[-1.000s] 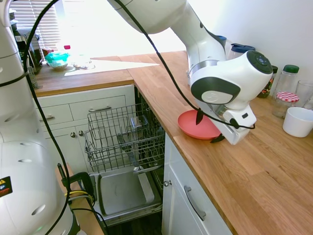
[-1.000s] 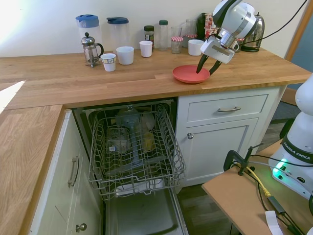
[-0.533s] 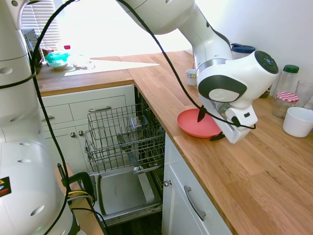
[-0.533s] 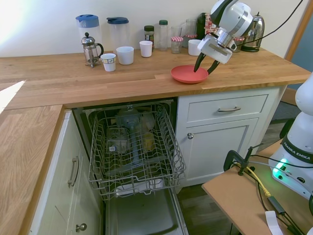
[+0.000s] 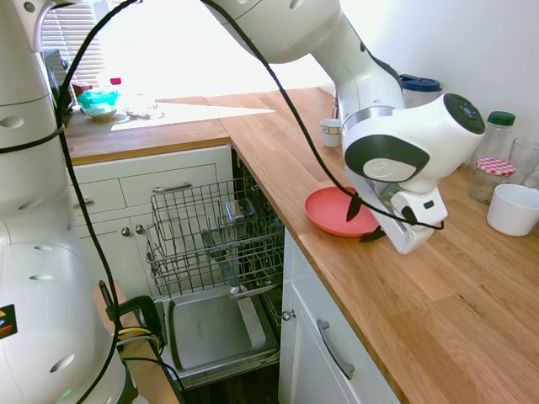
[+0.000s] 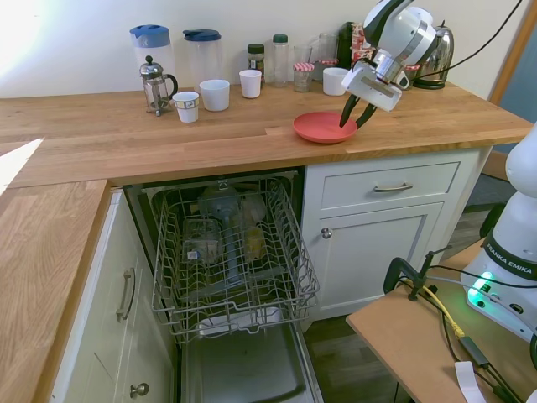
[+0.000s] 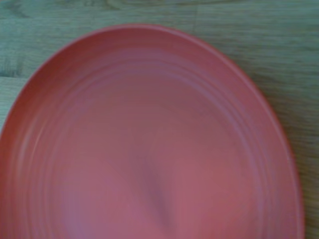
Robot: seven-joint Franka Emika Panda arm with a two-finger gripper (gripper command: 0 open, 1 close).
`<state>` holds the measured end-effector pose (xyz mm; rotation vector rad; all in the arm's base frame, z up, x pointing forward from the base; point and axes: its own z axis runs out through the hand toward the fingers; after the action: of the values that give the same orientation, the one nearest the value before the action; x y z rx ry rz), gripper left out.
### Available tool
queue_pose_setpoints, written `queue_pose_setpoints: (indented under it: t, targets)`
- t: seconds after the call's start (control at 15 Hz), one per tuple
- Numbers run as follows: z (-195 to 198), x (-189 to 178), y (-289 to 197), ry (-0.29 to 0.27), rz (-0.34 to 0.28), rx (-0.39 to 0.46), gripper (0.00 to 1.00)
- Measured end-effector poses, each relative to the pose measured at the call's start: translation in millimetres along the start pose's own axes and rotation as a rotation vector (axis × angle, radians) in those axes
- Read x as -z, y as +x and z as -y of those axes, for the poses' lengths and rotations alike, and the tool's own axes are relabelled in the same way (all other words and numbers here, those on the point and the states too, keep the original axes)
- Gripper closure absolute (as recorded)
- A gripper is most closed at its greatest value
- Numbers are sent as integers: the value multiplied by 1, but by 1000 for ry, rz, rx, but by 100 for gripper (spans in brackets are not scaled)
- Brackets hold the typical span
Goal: Put the plate in the dishwasher
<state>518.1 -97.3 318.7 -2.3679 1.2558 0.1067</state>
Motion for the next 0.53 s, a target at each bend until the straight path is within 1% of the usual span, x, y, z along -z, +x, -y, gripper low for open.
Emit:
queue_pose_setpoints:
  t: [0.27, 0.53]
  targets:
    - [-11, 0, -7, -26, -3, -25, 100]
    - [-15, 0, -7, -26, -13, -32, 100]
